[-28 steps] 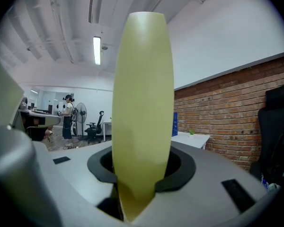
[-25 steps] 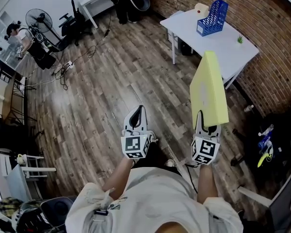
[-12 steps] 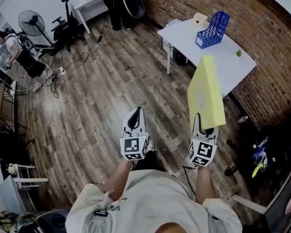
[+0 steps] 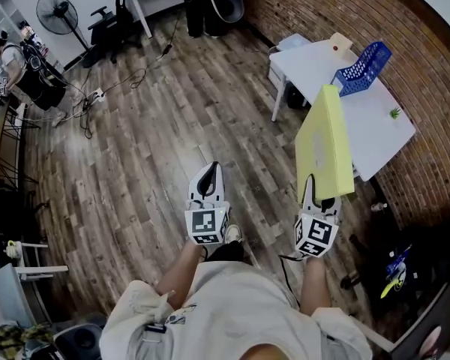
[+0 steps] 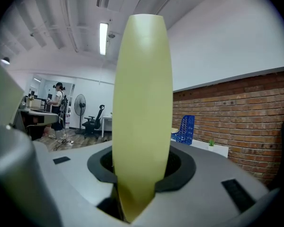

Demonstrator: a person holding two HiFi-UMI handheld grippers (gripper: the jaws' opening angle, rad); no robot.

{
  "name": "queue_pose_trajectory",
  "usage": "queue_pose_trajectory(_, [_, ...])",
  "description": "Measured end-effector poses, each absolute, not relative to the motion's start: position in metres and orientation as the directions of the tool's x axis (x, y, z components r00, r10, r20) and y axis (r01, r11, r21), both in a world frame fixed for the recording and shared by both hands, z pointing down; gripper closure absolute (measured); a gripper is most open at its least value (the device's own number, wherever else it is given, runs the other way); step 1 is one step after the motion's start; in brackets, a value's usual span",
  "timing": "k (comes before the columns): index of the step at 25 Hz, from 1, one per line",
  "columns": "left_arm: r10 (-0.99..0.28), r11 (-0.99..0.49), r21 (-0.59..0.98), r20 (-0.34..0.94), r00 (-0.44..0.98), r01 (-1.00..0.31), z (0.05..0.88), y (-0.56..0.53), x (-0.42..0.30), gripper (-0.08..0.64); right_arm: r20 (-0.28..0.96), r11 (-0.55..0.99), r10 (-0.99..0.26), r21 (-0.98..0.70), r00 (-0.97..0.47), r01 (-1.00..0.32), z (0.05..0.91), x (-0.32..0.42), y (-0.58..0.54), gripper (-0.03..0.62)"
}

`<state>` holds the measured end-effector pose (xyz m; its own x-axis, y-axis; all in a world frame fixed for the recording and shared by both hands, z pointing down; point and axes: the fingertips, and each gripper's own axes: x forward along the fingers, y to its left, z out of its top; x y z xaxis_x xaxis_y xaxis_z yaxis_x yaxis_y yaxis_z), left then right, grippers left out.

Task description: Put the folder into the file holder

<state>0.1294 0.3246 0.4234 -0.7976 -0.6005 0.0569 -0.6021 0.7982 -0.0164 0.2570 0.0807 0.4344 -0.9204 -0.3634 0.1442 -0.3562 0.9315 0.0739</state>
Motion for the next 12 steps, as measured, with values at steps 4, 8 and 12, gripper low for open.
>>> queue_pose_trajectory(4, [-0.584,0.81,-0.005,0.08,-0.808,-0.586,0.429,0.336,0.097,0.552,0.158,0.935,-0.356,0.071,-0.921,-0.349,0.438,0.223,0.086,0.419])
queue_pose_trajectory(8, [-0.573,0.818,-0.006,0.088,-0.815,-0.576,0.433,0.348,0.069,0.552,0.176,0.938,-0.347,0.069,-0.921,-0.34,0.442,0.195,0.096,0.419])
queue_pose_trajectory(12, [-0.569,0.821,-0.002,0.082,-0.819,-0.571,0.435,0.352,0.042,0.552,0.173,0.941,-0.338,0.075,-0.925,-0.33,0.442,0.166,0.102,0.419])
